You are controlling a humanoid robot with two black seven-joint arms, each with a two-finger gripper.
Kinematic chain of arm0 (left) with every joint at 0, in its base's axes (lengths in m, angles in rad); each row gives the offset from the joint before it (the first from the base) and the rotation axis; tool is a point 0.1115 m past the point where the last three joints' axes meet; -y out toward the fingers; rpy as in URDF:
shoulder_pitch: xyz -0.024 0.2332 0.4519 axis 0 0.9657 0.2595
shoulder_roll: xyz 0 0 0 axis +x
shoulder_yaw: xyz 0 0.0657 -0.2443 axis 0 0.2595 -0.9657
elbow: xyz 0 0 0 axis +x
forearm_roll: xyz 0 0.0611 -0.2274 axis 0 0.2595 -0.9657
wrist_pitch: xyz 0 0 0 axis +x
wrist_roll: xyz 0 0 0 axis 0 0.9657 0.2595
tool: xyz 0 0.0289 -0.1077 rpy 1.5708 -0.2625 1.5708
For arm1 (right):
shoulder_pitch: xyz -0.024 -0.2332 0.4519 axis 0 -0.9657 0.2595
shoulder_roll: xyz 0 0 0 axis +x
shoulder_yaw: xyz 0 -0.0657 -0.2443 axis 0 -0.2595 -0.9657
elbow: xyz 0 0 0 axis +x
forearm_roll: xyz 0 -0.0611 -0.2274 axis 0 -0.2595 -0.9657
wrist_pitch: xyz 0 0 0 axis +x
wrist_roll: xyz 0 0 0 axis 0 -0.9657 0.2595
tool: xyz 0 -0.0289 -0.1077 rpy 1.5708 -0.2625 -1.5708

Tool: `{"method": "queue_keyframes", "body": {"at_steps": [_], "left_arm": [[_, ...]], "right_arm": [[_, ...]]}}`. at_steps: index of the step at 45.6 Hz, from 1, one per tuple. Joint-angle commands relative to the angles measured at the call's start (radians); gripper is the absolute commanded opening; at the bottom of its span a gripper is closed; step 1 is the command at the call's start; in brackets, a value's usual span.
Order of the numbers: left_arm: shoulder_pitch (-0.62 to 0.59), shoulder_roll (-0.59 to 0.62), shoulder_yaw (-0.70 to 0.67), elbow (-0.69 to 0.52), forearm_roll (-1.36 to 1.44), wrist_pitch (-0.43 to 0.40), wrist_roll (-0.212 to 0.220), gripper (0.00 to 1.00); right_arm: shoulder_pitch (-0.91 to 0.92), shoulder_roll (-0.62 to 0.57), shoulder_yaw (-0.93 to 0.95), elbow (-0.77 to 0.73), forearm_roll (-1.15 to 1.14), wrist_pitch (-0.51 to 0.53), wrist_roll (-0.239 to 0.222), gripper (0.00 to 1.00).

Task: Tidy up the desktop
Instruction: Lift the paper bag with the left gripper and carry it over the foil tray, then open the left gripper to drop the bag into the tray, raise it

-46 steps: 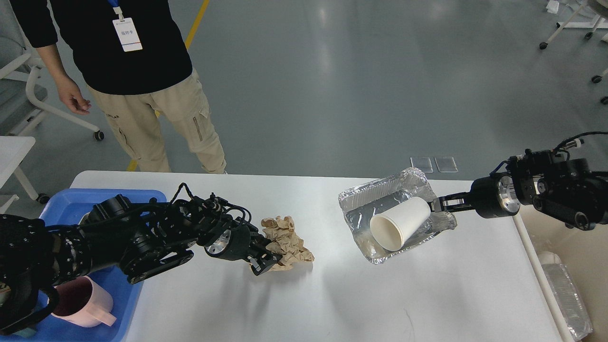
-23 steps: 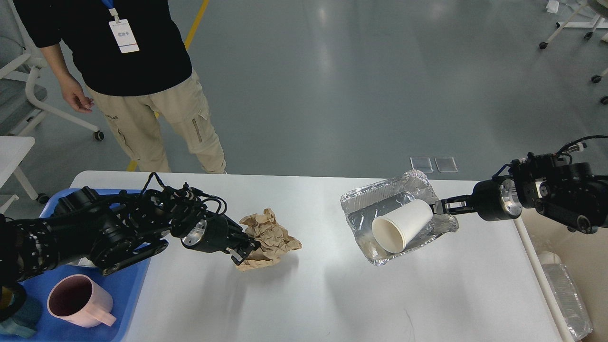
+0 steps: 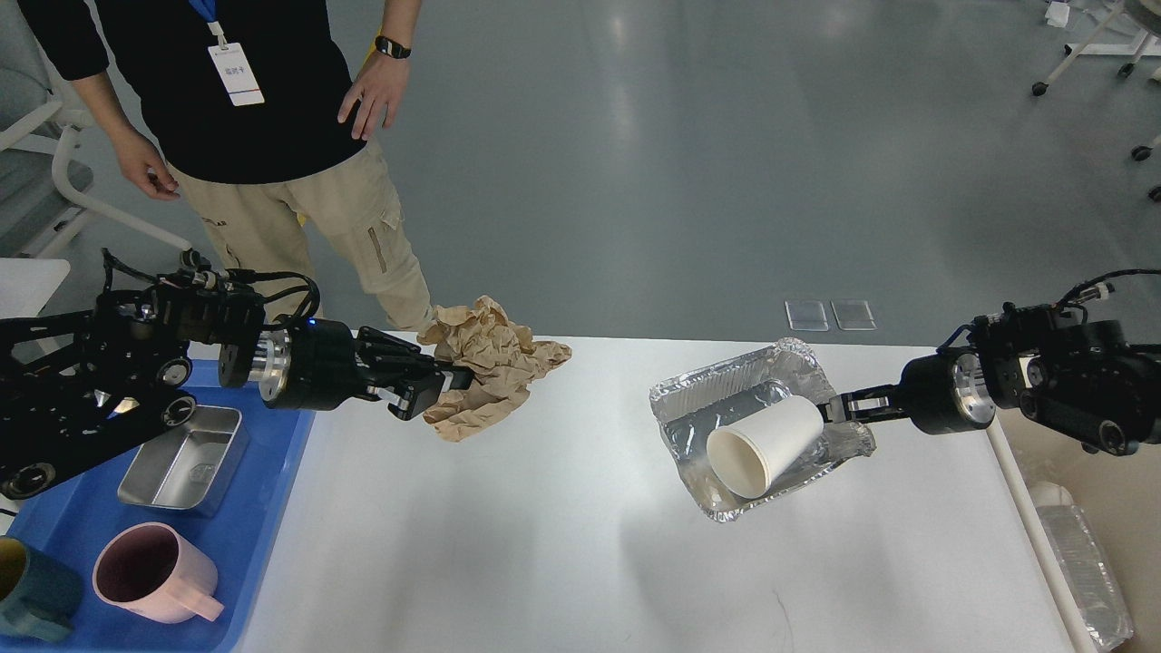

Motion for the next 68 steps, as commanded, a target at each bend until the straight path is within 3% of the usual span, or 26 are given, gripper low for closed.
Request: {"method": "queue_keyframes", "body": {"at_steps": [1,8,15,31,56,62,65,68], "left_arm": [[-0.035,0.017,-0.066,-0.039,-0.046,-0.033,-0.001,0.01],[-0.104,0.001,-0.126,-0.040,-0.098,-0.095,-0.001,0.01],[-0.165,-0.084,-0.123,-0.033,-0.140,-0.101,0.000,0.02],[-0.222,-0.229,-0.017,0.002,-0.118,-0.112,0.009,0.02],[-0.222,-0.530,0.100,0.221,-0.071,-0.109,0.014,0.06],[-0.225,-0.573,0.098,0.258,-0.089,-0.116,0.029,0.29],[-0.224,-0.567,0.095,0.260,-0.091,-0.121,0.031,0.50],[-0.219,-0.561,0.081,0.260,-0.095,-0.125,0.029,0.79]], "right_arm": [[0.007,-0.005,-0.003,0.034,0.000,0.001,0.000,0.00],[0.019,-0.020,-0.004,0.076,-0.002,0.001,0.000,0.00],[0.046,-0.020,0.000,0.122,-0.002,0.001,0.000,0.00],[0.080,-0.009,0.008,0.140,-0.002,0.001,0.000,0.00],[0.086,-0.016,0.017,0.156,-0.002,-0.002,0.001,0.00],[0.086,-0.016,0.017,0.157,-0.002,-0.002,0.003,0.00],[0.086,-0.016,0.019,0.156,-0.002,-0.002,0.003,0.00],[0.086,-0.016,0.022,0.156,-0.002,-0.001,0.003,0.00]]}}
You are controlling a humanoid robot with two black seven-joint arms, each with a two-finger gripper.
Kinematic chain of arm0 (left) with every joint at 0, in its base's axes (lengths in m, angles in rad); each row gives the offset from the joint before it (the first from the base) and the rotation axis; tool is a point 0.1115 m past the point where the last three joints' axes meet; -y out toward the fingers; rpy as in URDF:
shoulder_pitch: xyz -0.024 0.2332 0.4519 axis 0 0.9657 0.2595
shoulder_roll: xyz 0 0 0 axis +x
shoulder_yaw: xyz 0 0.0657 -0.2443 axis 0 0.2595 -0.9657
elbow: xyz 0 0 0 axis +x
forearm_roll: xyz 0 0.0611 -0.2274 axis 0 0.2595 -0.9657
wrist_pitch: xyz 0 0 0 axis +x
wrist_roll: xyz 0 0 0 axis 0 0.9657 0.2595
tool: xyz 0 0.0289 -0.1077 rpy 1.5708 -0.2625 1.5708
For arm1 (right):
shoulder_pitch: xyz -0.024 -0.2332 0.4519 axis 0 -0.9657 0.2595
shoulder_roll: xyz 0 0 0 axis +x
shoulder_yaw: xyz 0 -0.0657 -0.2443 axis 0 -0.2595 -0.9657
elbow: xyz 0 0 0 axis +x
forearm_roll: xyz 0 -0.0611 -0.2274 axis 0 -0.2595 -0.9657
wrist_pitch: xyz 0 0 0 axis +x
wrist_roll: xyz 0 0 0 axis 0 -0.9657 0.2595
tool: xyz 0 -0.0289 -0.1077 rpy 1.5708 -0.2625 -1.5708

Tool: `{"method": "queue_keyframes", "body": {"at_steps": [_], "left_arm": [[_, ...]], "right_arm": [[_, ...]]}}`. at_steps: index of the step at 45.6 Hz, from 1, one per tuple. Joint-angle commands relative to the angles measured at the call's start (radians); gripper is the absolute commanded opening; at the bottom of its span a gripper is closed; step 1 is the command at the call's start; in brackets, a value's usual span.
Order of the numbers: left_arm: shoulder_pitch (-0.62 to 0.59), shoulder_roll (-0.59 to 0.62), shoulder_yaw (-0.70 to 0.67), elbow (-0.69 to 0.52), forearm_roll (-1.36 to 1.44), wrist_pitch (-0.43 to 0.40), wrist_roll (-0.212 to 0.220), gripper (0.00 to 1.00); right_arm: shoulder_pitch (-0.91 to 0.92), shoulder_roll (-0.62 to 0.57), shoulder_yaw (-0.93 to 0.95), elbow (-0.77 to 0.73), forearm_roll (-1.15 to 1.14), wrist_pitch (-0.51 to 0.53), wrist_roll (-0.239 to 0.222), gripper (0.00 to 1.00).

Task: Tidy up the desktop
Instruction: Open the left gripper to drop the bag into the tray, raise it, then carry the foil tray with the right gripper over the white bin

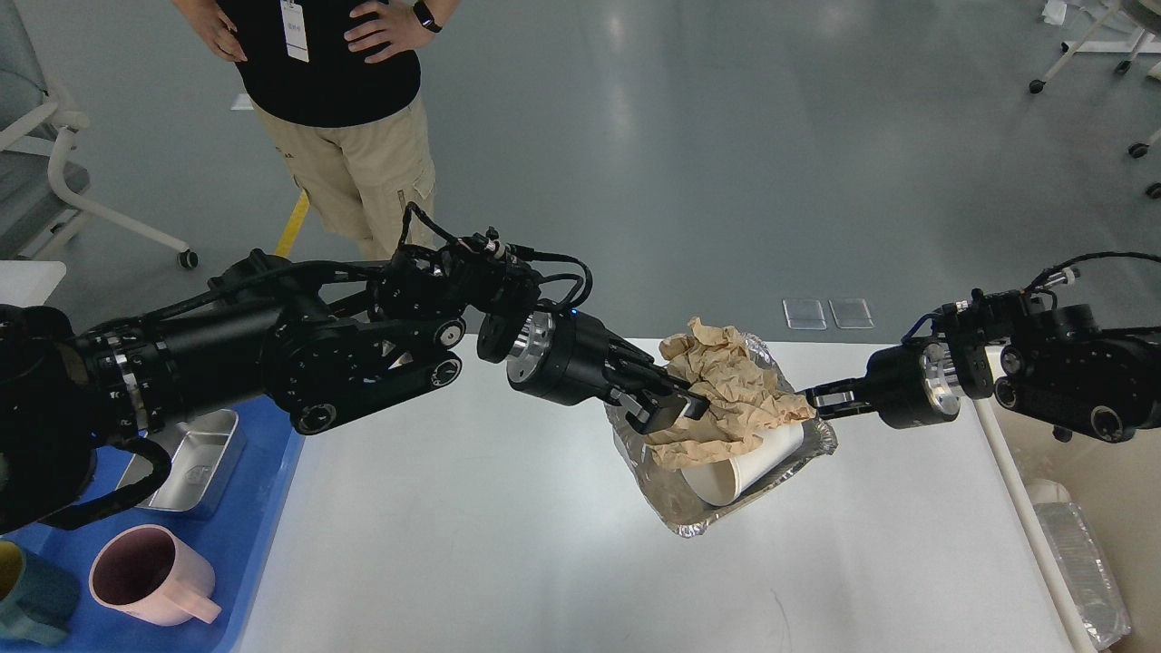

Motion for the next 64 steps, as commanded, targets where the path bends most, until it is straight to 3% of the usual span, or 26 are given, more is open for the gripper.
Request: {"method": "queue_keyframes", "body": {"at_steps": [1,17,23,27,37,51,57,64], "left_arm": [[0.009,0.008,-0.018,0.003,-0.016,-0.007,0.002,0.86],[0.021,0.105,-0.046,-0.011,-0.139,-0.001,0.005,0.93],[0.088,0.172,-0.104,-0.009,-0.198,0.015,0.027,0.94],[0.150,0.233,-0.188,-0.009,-0.275,0.021,0.053,0.96],[0.323,0.345,-0.480,-0.009,-0.442,0.042,0.056,0.96],[0.595,0.359,-0.952,-0.008,-0.676,0.071,0.057,0.96],[0.656,0.359,-1.050,-0.008,-0.751,0.071,0.062,0.96],[0.701,0.370,-1.072,-0.006,-0.794,0.071,0.064,0.96]], "right_arm": [[0.001,0.000,0.004,-0.001,0.000,0.000,-0.001,0.00],[0.001,-0.008,0.002,-0.006,0.001,0.000,-0.001,0.00],[0.000,-0.008,0.002,-0.007,0.001,0.000,-0.001,0.00],[0.000,-0.008,0.004,-0.007,0.001,-0.002,-0.001,0.00],[-0.002,-0.009,0.004,-0.012,0.017,-0.004,-0.001,0.00],[-0.012,-0.058,0.002,-0.017,0.165,0.000,-0.004,0.00],[-0.025,-0.116,0.002,-0.024,0.285,0.000,-0.004,0.00],[-0.055,-0.202,0.005,-0.024,0.403,-0.004,-0.004,0.00]]}}
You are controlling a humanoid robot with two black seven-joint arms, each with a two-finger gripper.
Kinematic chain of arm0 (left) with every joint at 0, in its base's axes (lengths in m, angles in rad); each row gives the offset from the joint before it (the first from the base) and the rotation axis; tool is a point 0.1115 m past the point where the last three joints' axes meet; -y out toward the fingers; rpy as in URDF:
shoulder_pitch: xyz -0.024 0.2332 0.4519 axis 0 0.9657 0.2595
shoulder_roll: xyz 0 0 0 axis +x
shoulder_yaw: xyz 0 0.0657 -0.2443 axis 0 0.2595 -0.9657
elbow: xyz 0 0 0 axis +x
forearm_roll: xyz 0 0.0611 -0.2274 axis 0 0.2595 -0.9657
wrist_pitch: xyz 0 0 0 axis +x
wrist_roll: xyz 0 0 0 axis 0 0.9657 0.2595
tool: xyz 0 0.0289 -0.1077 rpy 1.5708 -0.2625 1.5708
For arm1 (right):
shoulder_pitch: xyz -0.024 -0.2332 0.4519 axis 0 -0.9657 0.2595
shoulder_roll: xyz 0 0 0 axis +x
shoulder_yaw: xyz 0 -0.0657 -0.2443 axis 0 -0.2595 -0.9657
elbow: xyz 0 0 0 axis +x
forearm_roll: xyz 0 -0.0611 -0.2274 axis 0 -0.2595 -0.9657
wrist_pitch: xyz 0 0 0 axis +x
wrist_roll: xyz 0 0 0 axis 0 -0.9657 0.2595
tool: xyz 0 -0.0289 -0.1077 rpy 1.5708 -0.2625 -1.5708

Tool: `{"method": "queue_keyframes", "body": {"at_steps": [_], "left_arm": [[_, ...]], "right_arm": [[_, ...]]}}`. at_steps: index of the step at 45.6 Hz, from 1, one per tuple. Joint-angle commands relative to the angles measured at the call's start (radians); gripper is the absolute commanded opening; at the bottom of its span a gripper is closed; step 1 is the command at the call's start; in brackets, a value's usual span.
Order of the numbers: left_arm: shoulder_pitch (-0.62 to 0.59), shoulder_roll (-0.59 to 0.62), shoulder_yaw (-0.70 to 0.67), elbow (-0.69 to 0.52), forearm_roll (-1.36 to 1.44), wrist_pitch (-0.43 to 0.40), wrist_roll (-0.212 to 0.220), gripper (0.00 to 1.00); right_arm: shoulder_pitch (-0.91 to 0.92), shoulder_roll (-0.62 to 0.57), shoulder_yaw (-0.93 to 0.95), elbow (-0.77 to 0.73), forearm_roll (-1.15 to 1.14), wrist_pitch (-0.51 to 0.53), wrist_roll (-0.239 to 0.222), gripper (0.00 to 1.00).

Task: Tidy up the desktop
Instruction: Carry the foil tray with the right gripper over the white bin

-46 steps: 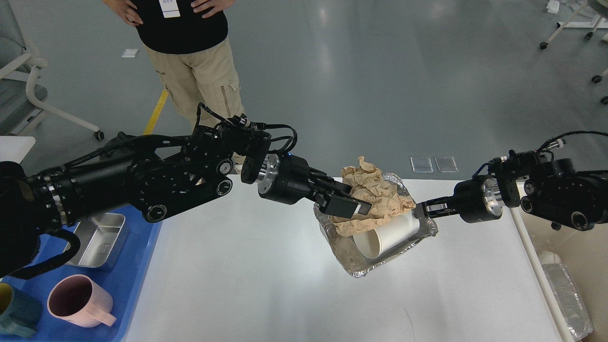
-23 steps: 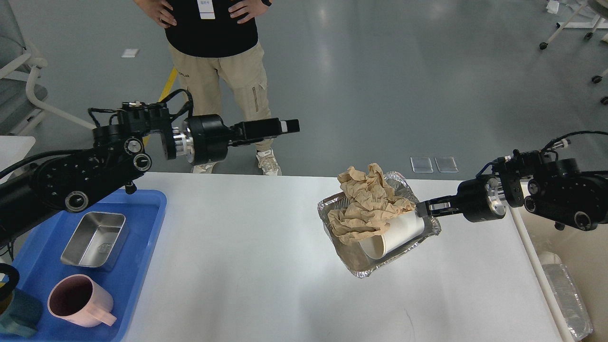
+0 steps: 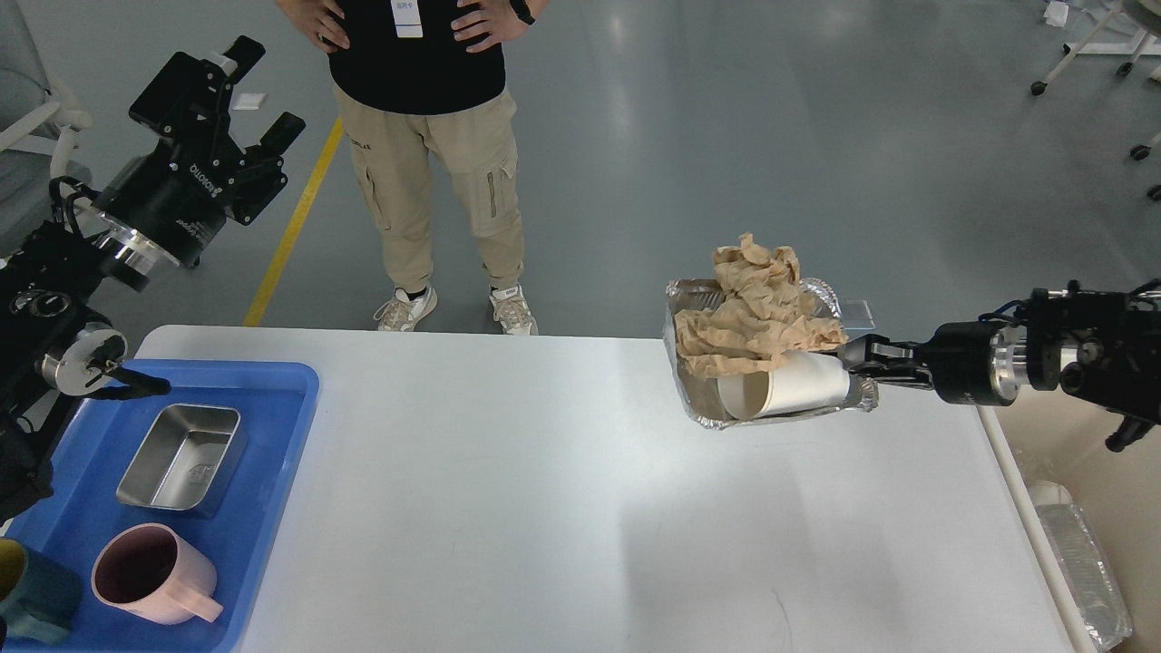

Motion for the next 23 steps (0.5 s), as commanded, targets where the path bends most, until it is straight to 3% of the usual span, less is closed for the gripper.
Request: {"method": "queue_keyframes", "body": {"at_steps": [1,5,13,23], "left_arm": [[0.031,0.010,-0.016,0.001,-0.039,0.001,0.002,0.96],[0.053,0.012,-0.014,0.003,-0.070,0.009,0.005,0.96],[0.106,0.001,-0.013,0.006,-0.110,0.037,0.057,0.96],[0.201,-0.001,-0.016,0.007,-0.192,0.060,0.059,0.96]], "right_arm": [[-0.029,-0.074,0.002,-0.001,0.107,-0.003,0.001,0.00],[-0.053,-0.118,0.003,0.001,0.197,-0.005,0.002,0.00],[-0.116,-0.209,0.015,0.002,0.352,-0.008,0.004,0.00],[-0.231,-0.318,0.072,0.009,0.483,-0.008,0.002,0.00]]}}
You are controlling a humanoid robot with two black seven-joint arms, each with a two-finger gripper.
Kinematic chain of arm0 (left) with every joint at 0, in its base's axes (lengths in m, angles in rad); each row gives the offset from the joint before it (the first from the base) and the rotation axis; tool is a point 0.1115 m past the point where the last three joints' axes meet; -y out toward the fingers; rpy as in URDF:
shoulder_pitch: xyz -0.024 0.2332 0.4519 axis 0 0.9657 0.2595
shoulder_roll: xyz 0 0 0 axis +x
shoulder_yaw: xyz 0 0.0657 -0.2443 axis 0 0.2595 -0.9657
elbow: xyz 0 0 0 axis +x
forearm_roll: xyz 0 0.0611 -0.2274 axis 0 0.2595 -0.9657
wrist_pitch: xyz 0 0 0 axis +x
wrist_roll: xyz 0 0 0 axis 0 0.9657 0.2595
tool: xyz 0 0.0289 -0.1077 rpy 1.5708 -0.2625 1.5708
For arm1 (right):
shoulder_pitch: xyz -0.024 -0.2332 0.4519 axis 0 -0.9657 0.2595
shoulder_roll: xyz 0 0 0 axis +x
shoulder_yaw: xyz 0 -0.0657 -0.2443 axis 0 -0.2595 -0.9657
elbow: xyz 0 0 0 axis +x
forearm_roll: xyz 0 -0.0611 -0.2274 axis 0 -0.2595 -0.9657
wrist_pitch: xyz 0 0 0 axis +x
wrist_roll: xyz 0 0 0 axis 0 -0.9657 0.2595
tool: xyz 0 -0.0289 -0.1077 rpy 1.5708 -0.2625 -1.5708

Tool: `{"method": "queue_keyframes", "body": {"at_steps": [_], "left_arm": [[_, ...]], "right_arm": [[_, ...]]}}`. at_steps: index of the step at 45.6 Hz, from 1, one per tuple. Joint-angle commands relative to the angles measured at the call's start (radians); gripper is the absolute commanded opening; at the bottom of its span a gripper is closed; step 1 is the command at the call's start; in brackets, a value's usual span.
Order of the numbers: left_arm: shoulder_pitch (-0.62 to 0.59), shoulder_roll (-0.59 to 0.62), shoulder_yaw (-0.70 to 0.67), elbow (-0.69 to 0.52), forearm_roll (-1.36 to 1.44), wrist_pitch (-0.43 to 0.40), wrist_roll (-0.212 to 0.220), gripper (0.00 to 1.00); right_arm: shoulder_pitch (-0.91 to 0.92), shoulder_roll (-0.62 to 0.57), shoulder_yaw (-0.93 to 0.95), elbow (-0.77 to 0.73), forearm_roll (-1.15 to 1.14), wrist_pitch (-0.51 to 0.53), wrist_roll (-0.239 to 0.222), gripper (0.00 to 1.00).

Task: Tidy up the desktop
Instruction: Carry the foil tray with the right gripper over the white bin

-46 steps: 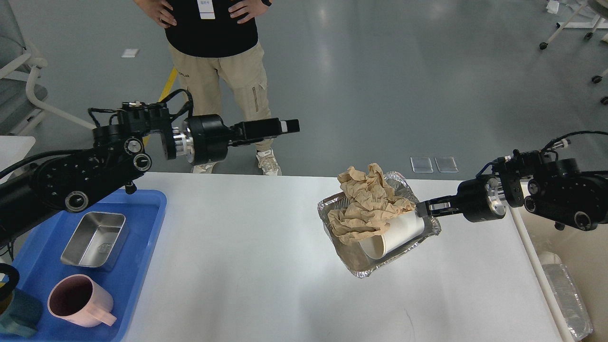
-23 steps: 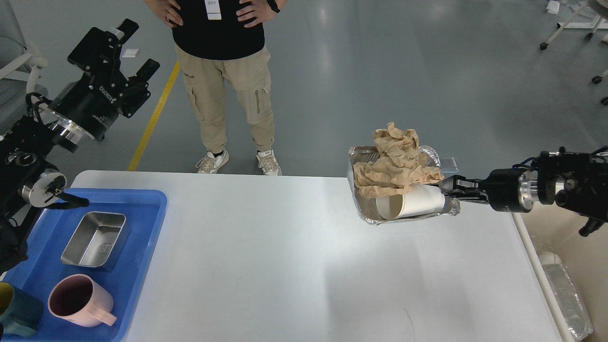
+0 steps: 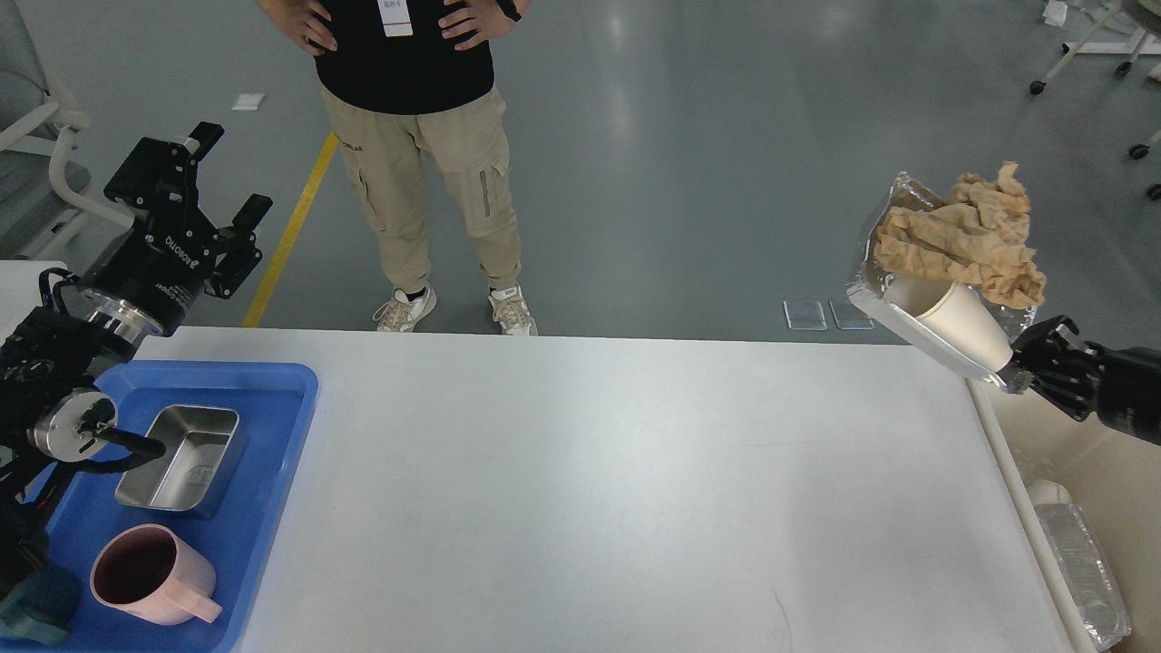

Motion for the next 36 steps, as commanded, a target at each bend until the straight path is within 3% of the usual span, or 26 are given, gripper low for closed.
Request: {"method": "queue_keyframes", "body": {"at_steps": [1,26,36], "left_arm": [[0.055,0.000,-0.003,0.000,-0.037,0.006,0.001,0.96],[0.107,0.007,-0.012,-0.011,-0.073,0.003,-0.006,0.96],[0.107,0.010,-0.012,-0.026,-0.073,0.003,-0.006,0.96]], "right_arm": [[-0.071,-0.058,0.031,0.001,0.075,0.002,-0.001,0.00],[-0.332,-0.093,0.040,-0.011,0.389,-0.001,-0.001,0.00],[-0.427,-0.081,0.040,-0.091,0.436,-0.001,-0.010,0.00]]}}
